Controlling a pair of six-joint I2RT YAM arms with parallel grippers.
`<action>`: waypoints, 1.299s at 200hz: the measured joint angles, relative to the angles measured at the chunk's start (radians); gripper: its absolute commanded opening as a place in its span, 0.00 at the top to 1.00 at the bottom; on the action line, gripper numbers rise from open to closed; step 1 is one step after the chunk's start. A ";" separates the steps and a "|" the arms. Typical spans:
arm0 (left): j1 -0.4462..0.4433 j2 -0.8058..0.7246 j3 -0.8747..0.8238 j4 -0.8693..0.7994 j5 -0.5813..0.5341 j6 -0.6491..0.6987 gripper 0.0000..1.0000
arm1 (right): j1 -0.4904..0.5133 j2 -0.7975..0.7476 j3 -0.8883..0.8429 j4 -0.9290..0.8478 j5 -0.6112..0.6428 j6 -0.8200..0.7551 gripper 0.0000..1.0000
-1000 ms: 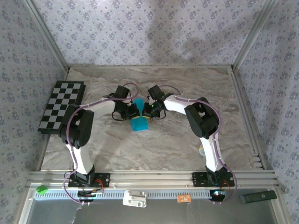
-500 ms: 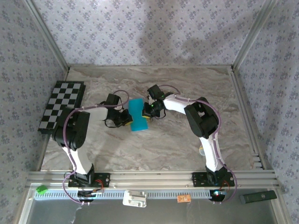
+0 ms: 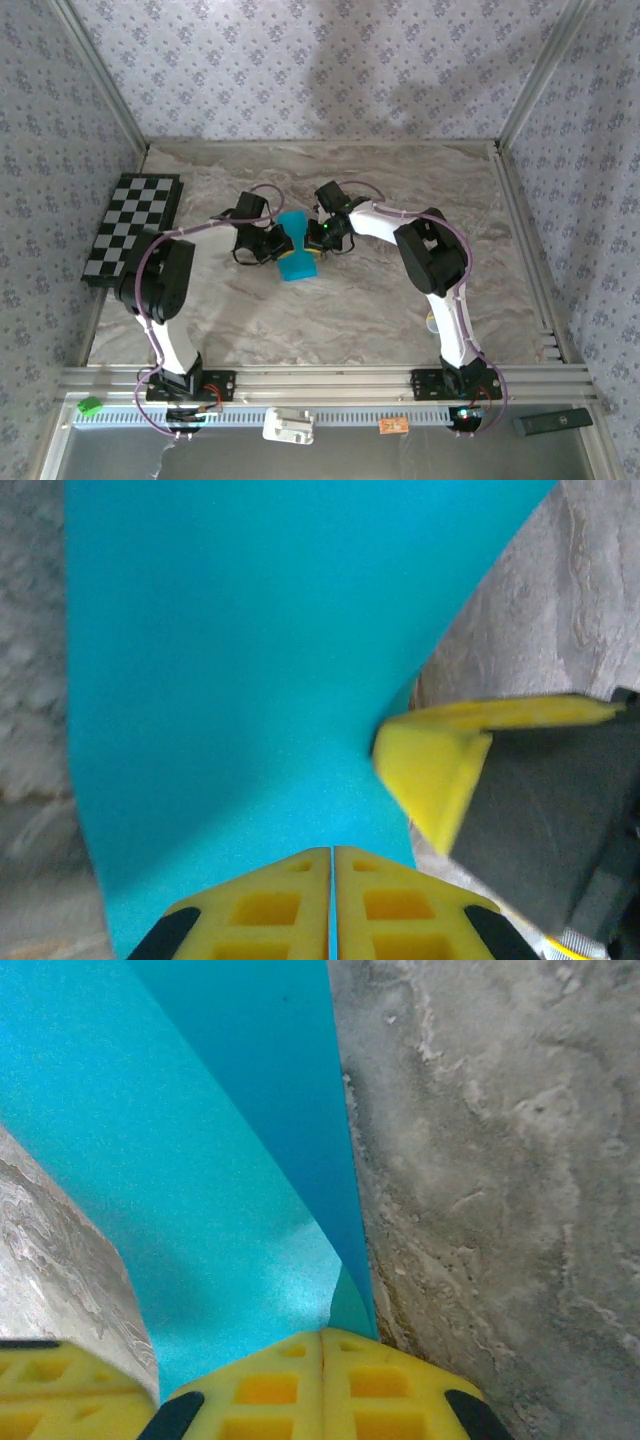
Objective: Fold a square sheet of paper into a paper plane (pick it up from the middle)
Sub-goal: First fold the square sheet of paper in half at the center of the table.
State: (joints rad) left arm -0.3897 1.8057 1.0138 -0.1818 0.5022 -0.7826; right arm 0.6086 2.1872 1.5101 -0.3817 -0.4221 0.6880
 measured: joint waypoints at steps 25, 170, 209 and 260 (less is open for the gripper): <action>0.029 0.042 -0.008 0.007 -0.018 -0.016 0.91 | 0.000 0.000 0.000 0.000 0.000 0.000 1.00; 0.006 -0.061 -0.061 0.036 0.036 -0.057 0.90 | 0.000 0.002 0.000 0.000 0.000 0.000 1.00; -0.003 0.002 -0.056 0.010 0.031 -0.056 0.91 | 0.000 0.002 0.000 0.000 0.000 0.000 1.00; 0.023 -0.070 -0.163 0.000 0.005 -0.026 0.92 | -0.001 0.006 0.000 0.000 -0.001 0.000 1.00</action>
State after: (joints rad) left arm -0.3664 1.7359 0.8509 -0.1818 0.5072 -0.8085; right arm 0.6075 2.1937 1.5101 -0.3817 -0.4229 0.6876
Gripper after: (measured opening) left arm 0.083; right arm 0.050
